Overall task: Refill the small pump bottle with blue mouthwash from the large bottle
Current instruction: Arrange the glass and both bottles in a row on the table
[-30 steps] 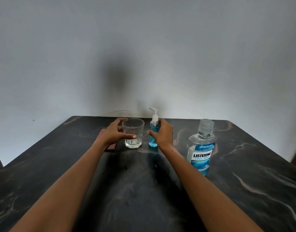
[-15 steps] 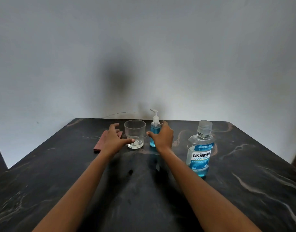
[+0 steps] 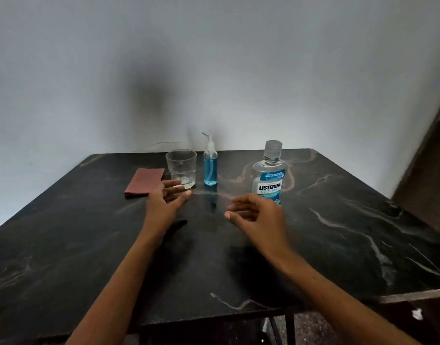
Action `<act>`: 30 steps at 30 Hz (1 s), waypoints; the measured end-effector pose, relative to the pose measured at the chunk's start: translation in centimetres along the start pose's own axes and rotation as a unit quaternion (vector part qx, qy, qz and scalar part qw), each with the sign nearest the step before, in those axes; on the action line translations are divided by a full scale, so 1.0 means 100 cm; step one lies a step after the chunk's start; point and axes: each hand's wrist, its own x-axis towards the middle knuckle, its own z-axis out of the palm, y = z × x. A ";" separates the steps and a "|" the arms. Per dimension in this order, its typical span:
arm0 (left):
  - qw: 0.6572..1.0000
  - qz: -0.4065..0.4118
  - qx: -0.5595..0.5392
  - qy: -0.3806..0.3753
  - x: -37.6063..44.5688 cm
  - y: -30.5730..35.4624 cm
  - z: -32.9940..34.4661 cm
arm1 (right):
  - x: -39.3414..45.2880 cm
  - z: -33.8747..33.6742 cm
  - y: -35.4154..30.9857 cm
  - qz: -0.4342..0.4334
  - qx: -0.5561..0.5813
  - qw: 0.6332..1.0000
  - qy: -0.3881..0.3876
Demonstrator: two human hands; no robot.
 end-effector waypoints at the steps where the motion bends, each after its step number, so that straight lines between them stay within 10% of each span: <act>1: 1.000 -0.002 -0.008 0.004 0.000 -0.002 -0.002 | -0.007 -0.009 0.004 -0.001 0.020 0.999 0.050; 5: 0.999 -0.009 -0.040 0.010 0.002 -0.006 -0.005 | -0.015 -0.033 0.018 0.007 -0.019 0.984 0.180; 30: 0.999 -0.009 -0.039 0.036 0.001 -0.013 -0.005 | 0.105 0.037 0.062 0.075 -0.147 0.976 0.145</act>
